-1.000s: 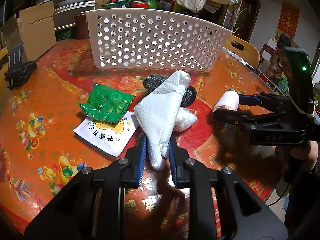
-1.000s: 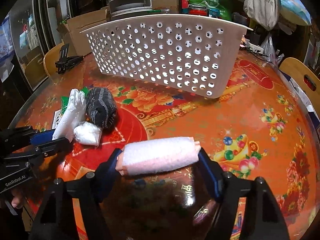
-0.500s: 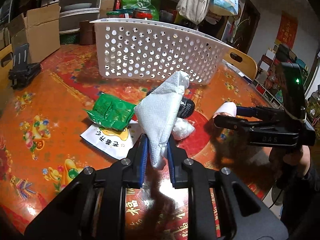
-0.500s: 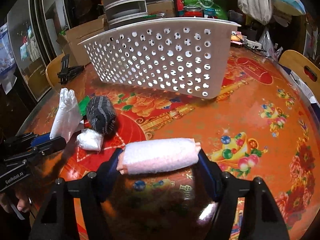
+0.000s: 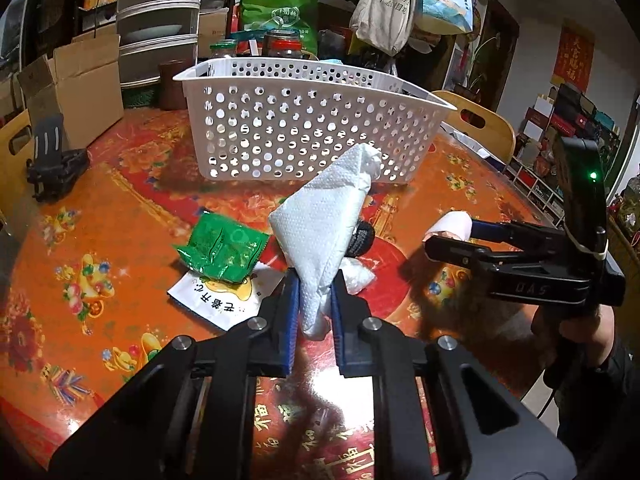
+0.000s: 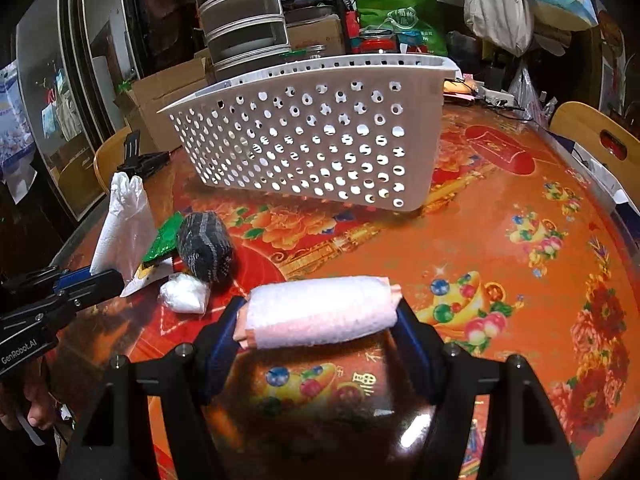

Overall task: Organize soft objects
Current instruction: 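Lift both held items into the white basket and open both tools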

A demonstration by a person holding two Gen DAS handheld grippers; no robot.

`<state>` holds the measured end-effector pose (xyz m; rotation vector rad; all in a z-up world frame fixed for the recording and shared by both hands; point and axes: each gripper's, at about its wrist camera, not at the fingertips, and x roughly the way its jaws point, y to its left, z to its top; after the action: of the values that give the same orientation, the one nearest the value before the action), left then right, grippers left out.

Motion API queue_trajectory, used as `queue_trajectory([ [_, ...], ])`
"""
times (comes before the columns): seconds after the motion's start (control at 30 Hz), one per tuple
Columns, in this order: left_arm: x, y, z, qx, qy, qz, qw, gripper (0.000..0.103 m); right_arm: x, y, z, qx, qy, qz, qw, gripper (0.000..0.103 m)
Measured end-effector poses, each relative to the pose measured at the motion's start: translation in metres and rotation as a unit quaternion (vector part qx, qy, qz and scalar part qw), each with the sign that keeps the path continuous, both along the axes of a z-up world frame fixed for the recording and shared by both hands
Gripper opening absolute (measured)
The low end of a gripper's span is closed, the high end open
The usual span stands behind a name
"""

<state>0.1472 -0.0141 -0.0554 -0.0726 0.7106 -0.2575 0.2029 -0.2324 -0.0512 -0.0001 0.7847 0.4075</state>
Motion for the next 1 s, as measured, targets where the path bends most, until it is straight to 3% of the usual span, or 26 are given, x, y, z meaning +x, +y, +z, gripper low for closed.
queue_trajectory([
  [0.27,0.002,0.001,0.02,0.014,-0.01,0.018,0.9997,0.013,-0.005,-0.014,0.015,0.026,-0.02,-0.014,0.999,0.071],
  [0.53,0.012,0.007,0.053,0.02,-0.025,0.026,0.9991,0.013,-0.007,-0.023,0.077,0.021,-0.071,-0.001,0.997,0.071],
  [0.67,0.023,0.015,0.089,0.017,-0.049,0.03,0.9982,0.013,-0.002,-0.019,0.117,0.011,-0.093,0.01,0.996,0.071],
  [0.83,0.053,0.022,0.131,0.009,-0.056,0.027,0.998,0.013,0.03,-0.012,0.156,0.005,-0.092,0.014,0.996,0.071],
  [1.0,0.096,0.019,0.163,0.023,-0.046,0.026,0.9984,0.013,0.078,0.007,0.167,-0.026,-0.068,0.011,0.997,0.071],
])
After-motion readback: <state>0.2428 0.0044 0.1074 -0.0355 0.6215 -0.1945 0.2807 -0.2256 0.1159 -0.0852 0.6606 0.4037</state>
